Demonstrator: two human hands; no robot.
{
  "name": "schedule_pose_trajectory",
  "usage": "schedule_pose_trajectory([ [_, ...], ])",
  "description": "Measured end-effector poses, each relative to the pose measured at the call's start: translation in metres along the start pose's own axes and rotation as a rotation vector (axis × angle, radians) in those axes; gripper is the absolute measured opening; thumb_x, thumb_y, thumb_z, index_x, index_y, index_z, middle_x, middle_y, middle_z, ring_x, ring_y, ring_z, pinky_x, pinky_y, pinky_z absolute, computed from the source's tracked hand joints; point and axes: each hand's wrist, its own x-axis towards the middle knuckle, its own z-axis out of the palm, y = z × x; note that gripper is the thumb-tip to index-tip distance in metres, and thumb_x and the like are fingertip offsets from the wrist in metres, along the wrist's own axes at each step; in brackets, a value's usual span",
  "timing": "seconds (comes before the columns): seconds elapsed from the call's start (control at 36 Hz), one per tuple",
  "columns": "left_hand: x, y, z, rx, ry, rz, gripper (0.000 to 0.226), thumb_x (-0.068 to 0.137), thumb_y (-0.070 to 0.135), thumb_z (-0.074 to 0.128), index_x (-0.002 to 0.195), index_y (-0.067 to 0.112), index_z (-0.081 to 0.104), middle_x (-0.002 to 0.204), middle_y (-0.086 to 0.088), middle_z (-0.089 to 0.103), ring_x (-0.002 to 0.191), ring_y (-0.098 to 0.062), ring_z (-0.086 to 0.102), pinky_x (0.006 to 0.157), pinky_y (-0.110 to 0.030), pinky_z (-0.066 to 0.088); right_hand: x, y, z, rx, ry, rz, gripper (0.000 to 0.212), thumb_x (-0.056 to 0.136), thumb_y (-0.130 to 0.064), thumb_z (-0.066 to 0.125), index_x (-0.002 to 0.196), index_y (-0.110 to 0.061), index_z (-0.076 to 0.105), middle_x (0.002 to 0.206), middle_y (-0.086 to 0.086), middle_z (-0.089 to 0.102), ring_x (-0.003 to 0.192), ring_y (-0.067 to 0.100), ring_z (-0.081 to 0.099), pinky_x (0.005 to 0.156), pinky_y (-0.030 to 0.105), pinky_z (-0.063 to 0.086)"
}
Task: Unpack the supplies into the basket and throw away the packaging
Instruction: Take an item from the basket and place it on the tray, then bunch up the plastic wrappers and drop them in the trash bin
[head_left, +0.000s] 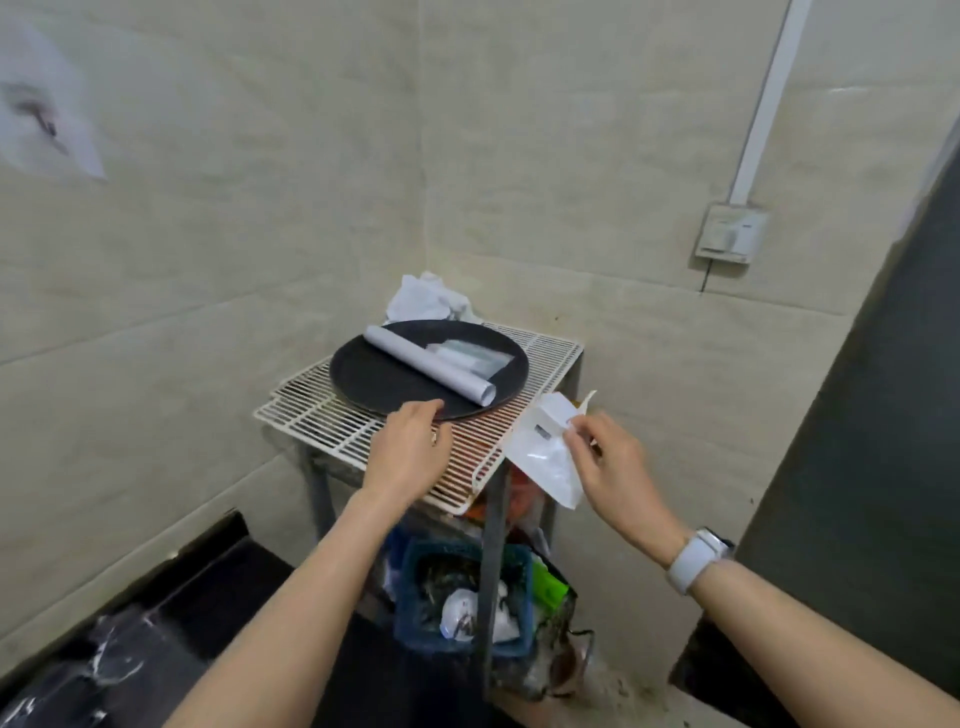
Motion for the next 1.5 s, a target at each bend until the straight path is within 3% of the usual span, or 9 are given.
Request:
schedule_pose_trajectory([
  [0.08, 0.039, -0.019, 0.008, 0.036, -0.032, -0.084, 0.047, 0.094, 0.032, 0.042, 0.137, 0.012, 0.041, 0.141, -0.010, 0.044, 0.128, -0.028, 0.042, 0.104, -0.046, 0.037, 0.057, 0.009, 0.022, 0.049, 0.008, -0.078, 0.010, 0.090, -0.008, 0.053, 0.089, -0.002, 0.060, 0.084, 0.010, 0.058, 0.078, 0.022, 0.053, 0.072, 0.032, 0.041],
  [0.22, 0.075, -0.066, 0.027, 0.101, -0.075, -0.277, 0.056, 0.096, 0.040, 0.036, 0.144, 0.012, 0.028, 0.153, -0.010, 0.025, 0.141, -0.025, 0.022, 0.112, -0.048, 0.028, 0.141, 0.014, 0.075, 0.066, -0.084, -0.228, 0.011, 0.092, -0.012, 0.051, 0.095, -0.005, 0.059, 0.088, 0.008, 0.058, 0.081, 0.014, 0.049, 0.074, 0.023, 0.034],
  [0.5, 0.089, -0.115, 0.054, 0.247, -0.222, -0.491, 0.094, 0.081, 0.073, 0.028, 0.148, 0.018, -0.008, 0.158, 0.000, -0.012, 0.145, -0.016, -0.010, 0.115, -0.053, 0.004, 0.227, 0.030, 0.190, 0.028, -0.428, -0.583, 0.017, 0.093, -0.011, 0.049, 0.099, 0.000, 0.060, 0.102, 0.019, 0.062, 0.097, 0.031, 0.055, 0.084, 0.031, 0.038],
  [0.64, 0.087, -0.125, 0.055, 0.281, -0.189, -0.527, 0.100, 0.073, 0.081, 0.027, 0.148, 0.025, -0.007, 0.159, 0.000, -0.006, 0.145, -0.019, -0.010, 0.113, -0.056, -0.002, 0.231, 0.047, 0.226, -0.167, -0.622, -0.688, 0.019, 0.094, -0.013, 0.043, 0.105, -0.006, 0.056, 0.111, 0.015, 0.058, 0.103, 0.031, 0.054, 0.085, 0.040, 0.044],
  [0.83, 0.089, -0.123, 0.054, 0.285, -0.176, -0.548, 0.100, 0.073, 0.081, 0.031, 0.148, 0.026, -0.005, 0.159, 0.000, -0.003, 0.144, -0.019, -0.011, 0.112, -0.057, -0.006, 0.233, 0.050, 0.226, -0.166, -0.548, -0.777, 0.024, 0.091, -0.012, 0.042, 0.110, -0.008, 0.055, 0.108, 0.014, 0.059, 0.090, 0.035, 0.058, 0.074, 0.045, 0.047],
  [1.0, 0.089, -0.114, 0.039, 0.255, -0.168, -0.581, 0.085, 0.079, 0.070, 0.043, 0.147, 0.027, 0.015, 0.159, 0.000, 0.005, 0.145, -0.024, -0.004, 0.111, -0.061, 0.004, 0.227, 0.042, 0.210, 0.003, -0.462, -0.705, 0.033, 0.086, -0.015, 0.049, 0.117, -0.009, 0.058, 0.123, 0.013, 0.056, 0.097, 0.033, 0.059, 0.082, 0.043, 0.050],
  [1.22, 0.034, -0.098, -0.026, 0.181, 0.277, -0.558, 0.038, 0.090, 0.032, 0.055, 0.122, 0.012, 0.057, 0.133, -0.010, 0.054, 0.124, -0.026, 0.048, 0.104, -0.041, 0.037, 0.191, -0.028, 0.189, 0.291, -0.491, -0.674, 0.029, 0.091, -0.015, 0.044, 0.117, -0.011, 0.054, 0.122, 0.008, 0.054, 0.111, 0.025, 0.051, 0.094, 0.040, 0.044],
  [1.33, -0.029, -0.095, -0.054, 0.177, 0.437, -0.667, 0.031, 0.091, 0.025, 0.053, 0.118, 0.012, 0.060, 0.125, -0.008, 0.061, 0.117, -0.024, 0.053, 0.094, -0.028, 0.037, 0.148, -0.084, 0.187, 0.402, -0.557, -0.674, 0.029, 0.090, -0.014, 0.045, 0.117, -0.010, 0.054, 0.119, 0.012, 0.055, 0.112, 0.027, 0.051, 0.095, 0.037, 0.041],
  [1.5, -0.149, -0.119, -0.063, 0.123, 0.557, -0.902, 0.028, 0.089, 0.019, 0.054, 0.112, 0.008, 0.063, 0.113, -0.012, 0.066, 0.105, -0.026, 0.061, 0.091, -0.031, 0.044, 0.051, -0.160, 0.211, 0.500, -0.803, -0.551, 0.031, 0.089, -0.013, 0.045, 0.119, -0.009, 0.054, 0.123, 0.014, 0.054, 0.115, 0.029, 0.050, 0.097, 0.037, 0.041],
])
